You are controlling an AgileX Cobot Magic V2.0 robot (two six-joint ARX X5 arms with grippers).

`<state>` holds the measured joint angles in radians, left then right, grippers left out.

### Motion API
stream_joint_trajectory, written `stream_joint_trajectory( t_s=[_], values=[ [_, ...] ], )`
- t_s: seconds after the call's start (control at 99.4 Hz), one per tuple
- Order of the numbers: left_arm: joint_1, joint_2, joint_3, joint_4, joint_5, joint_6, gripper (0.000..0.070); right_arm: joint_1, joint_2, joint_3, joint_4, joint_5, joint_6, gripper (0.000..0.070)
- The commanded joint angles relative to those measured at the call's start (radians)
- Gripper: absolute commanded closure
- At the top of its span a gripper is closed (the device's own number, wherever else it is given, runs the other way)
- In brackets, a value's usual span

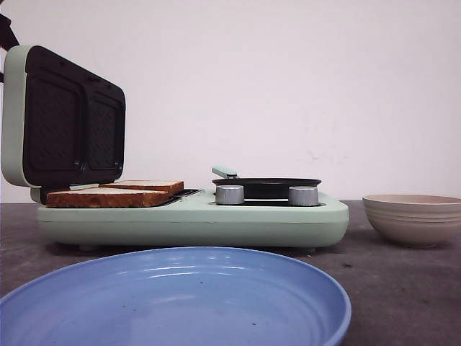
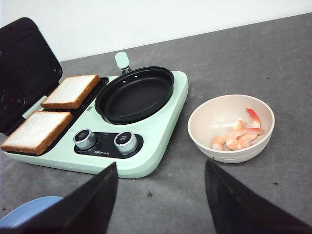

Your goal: Make breakfast with bread and shrimp

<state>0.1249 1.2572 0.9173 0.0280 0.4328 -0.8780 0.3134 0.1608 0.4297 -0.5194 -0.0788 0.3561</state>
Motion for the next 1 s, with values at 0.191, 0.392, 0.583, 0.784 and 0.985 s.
stream_joint_trajectory(
  t_s=[0.191,0.392,0.583,0.784,0.985],
  values=[
    [0.053,0.033,0.005,-0.013,0.003,0.013,0.0696,0.003,0.0,0.01,0.01,-0.002,0.001,0.0364],
    [0.05,0.033,0.005,-0.034,0.012,0.017,0.0482,0.003,0.0,0.01,0.01,-0.001,0.001,0.0364],
    [0.034,0.034,0.005,-0.069,0.032,0.037,0.0413,0.003,0.0,0.01,0.01,-0.001,0.001,0.0364],
    [0.023,0.038,0.005,-0.053,0.034,0.035,0.0479,0.003,0.0,0.01,0.01,-0.003,0.001,0.0364],
    [0.023,0.038,0.005,-0.054,0.014,0.032,0.0696,0.003,0.0,0.01,0.01,-0.003,0.001,0.0364]
  ],
)
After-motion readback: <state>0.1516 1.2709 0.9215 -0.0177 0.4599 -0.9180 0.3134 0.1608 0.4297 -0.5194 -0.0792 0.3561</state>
